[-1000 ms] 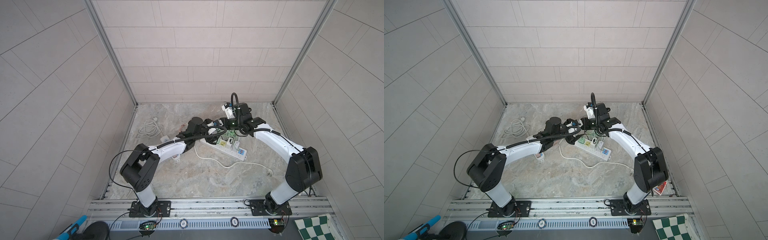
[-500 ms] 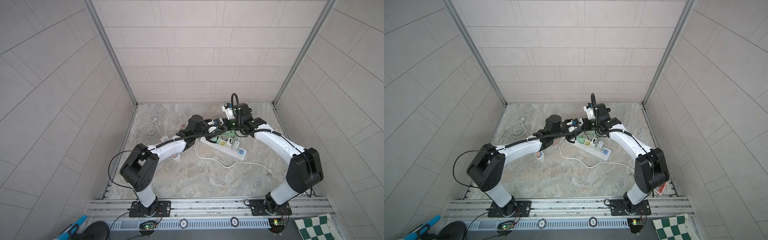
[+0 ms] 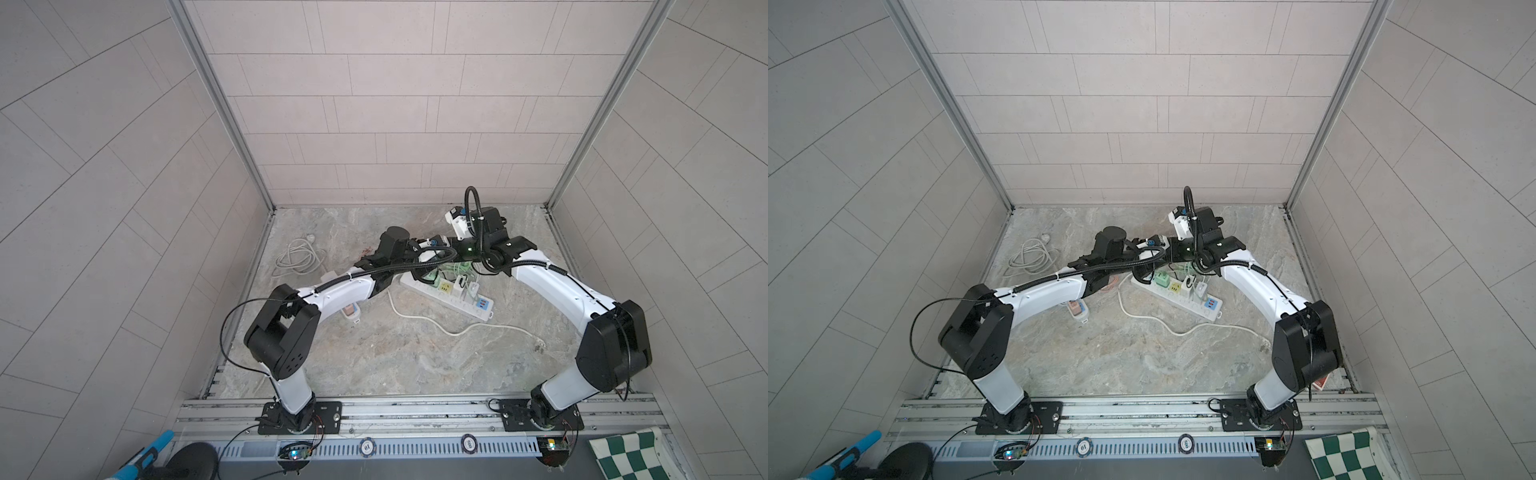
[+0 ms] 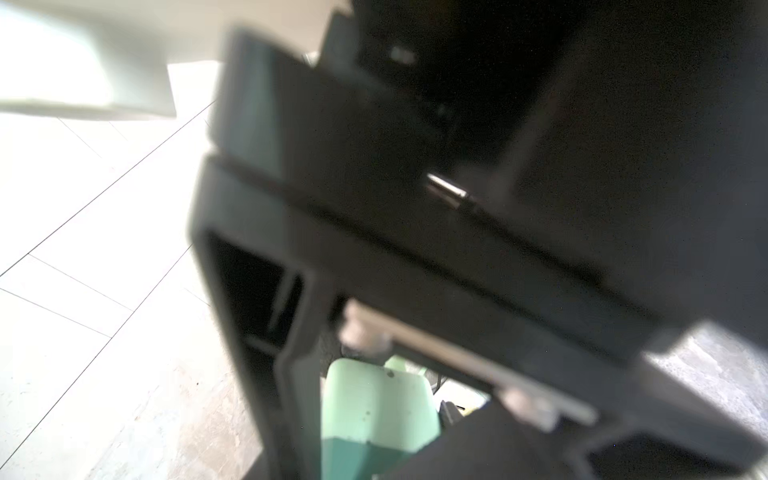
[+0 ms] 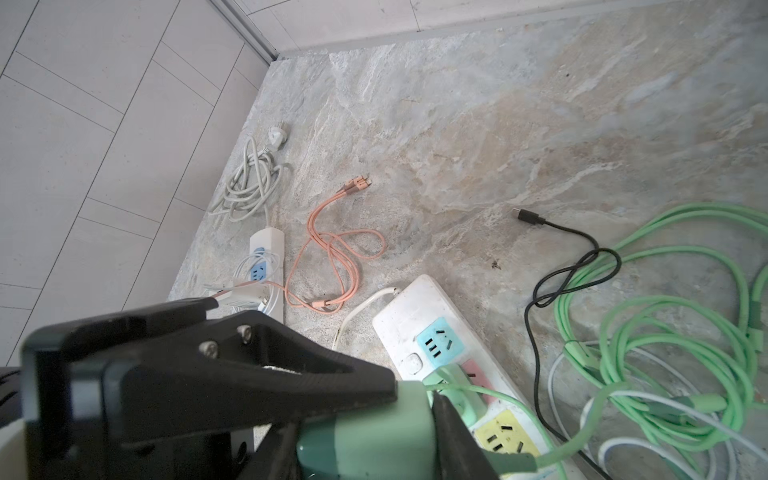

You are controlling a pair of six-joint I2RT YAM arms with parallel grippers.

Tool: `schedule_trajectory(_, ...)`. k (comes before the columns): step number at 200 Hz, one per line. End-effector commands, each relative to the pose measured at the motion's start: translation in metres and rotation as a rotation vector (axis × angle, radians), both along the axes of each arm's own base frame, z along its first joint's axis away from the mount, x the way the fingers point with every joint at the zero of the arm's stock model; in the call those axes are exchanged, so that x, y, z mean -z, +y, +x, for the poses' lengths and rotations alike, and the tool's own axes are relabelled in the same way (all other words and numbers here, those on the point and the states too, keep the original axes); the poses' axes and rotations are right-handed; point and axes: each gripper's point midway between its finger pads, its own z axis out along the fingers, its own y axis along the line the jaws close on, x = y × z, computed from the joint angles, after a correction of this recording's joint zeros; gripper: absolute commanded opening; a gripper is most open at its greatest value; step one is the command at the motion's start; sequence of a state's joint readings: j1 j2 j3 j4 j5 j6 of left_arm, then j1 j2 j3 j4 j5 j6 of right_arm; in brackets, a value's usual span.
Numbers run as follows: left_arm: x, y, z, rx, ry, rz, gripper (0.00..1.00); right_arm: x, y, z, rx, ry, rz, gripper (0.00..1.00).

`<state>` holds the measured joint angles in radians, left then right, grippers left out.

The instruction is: Insert the plug

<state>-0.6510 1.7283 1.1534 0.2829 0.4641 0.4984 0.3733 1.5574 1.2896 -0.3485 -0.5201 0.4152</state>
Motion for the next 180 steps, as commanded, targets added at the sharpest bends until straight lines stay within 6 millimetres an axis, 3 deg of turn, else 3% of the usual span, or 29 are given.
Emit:
schedule_trajectory(1,0.004,-0.001,-0.001,0.005,0.007,0.019,0.38,-0.034,0.007,-0.008,-0.027,-0.070,0.056,0.08)
schedule_trajectory(46,-0.009,-0.001,-0.005,-0.004,0.003,-0.063,0.31,-0.037,-0.005,-0.002,0.020,-0.089,0.040,0.42)
schedule_trajectory(88,-0.010,0.001,-0.010,-0.016,0.023,-0.107,0.30,-0.056,-0.050,0.020,0.153,-0.125,0.090,0.53)
schedule_trajectory(107,-0.006,0.002,-0.010,-0.017,0.030,-0.105,0.29,-0.060,-0.074,0.024,0.201,-0.140,0.137,0.65)
schedule_trajectory(113,-0.006,0.002,-0.010,-0.020,0.028,-0.107,0.28,-0.060,-0.082,0.023,0.216,-0.139,0.145,0.65)
schedule_trajectory(133,-0.007,0.004,-0.007,-0.032,0.029,-0.134,0.27,-0.055,-0.107,0.017,0.281,-0.114,0.225,0.49)
schedule_trajectory(149,-0.010,0.001,-0.005,-0.030,0.036,-0.154,0.24,-0.052,-0.106,0.004,0.250,-0.134,0.279,0.50)
schedule_trajectory(162,-0.012,-0.001,-0.002,-0.040,0.041,-0.176,0.08,-0.043,-0.099,-0.009,0.217,-0.102,0.308,0.50)
schedule_trajectory(180,-0.020,-0.003,0.000,-0.041,0.042,-0.225,0.06,-0.034,-0.091,-0.022,0.207,-0.070,0.401,0.47)
